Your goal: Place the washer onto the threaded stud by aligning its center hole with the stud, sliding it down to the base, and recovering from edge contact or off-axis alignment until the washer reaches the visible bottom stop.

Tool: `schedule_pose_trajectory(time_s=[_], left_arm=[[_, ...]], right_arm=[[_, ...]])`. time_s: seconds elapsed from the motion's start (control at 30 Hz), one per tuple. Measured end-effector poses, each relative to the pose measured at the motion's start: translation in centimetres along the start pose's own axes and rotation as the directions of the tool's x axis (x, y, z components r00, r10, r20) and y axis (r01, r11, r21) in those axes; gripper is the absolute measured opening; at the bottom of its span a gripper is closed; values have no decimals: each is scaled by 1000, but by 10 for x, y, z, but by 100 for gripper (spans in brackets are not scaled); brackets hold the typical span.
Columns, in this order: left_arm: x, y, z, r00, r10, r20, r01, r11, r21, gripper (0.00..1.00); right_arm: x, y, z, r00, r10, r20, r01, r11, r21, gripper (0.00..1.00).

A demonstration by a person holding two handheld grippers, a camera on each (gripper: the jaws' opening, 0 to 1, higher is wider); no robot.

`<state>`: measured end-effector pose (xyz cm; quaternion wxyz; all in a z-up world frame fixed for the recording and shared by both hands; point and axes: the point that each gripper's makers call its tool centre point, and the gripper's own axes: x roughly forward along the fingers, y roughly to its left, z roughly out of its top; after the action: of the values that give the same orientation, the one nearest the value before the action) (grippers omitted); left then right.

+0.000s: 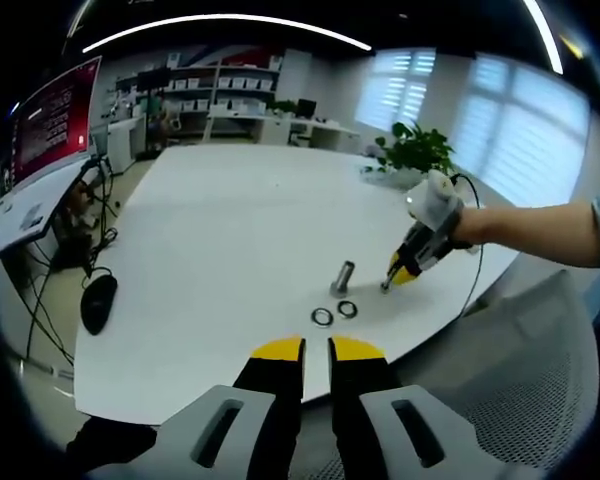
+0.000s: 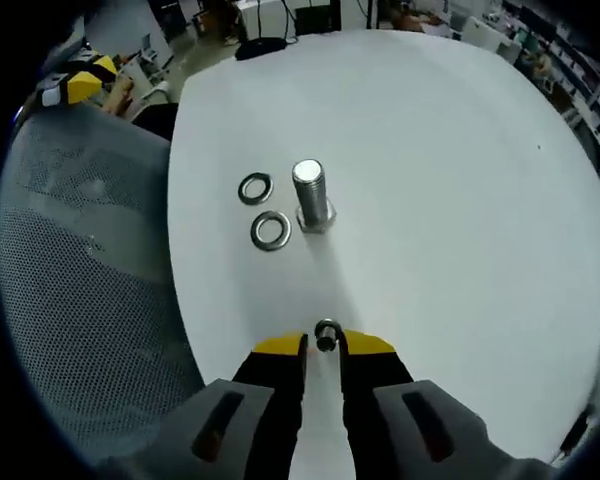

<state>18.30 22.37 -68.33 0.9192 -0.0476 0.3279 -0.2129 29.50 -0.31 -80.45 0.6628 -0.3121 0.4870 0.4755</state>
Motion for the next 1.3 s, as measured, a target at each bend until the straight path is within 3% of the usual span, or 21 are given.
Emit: schedule_pose_trajectory(time_s=[0.33,0.6,0.8,0.87,0.9,0.97,1.03,1.07,1.17,1.3], left_arm=[[0,0,0,1000,-2,2,2,1000,-1,7],[0,-1,1,1000,-7,2,7,1000,4,6],[-1,-4,2,1000,-23,13,23,1000,8,7],[-2,-6,7,999,-33,43,32,999,15,7],[-2,-6,6,999,-34,39,33,999,12,8],[0,-9,1,999,-44,2,44,999,26,8],[2,-9,-2,999,-40,-18,41,998,39,7],[1,-9,-3,999,-38,-20,39,998,46,7],[1,-12,-6,998,-52,-42,54,997,61,7],[2,-13,-10,996,-56,-64,61,995,79,6]], right_arm=[[-4,-13,-10,999,-19,-27,19,1000,13,9],[-14,-28,-27,992,-78,-103,81,996,22,9],[-12,-25,-35,990,-64,-128,68,997,28,10],[-14,-23,-37,989,-51,-138,55,998,27,13],[-16,-27,-37,987,-84,-137,88,996,22,18],[-24,-30,-35,987,-106,-117,110,994,28,24],[-34,-26,-29,992,-110,-54,115,987,112,27],[-39,-24,-30,993,-108,-43,113,987,112,29],[-60,-19,-35,987,-159,-4,158,977,145,28],[-93,-2,-38,974,-203,102,179,961,210,29]])
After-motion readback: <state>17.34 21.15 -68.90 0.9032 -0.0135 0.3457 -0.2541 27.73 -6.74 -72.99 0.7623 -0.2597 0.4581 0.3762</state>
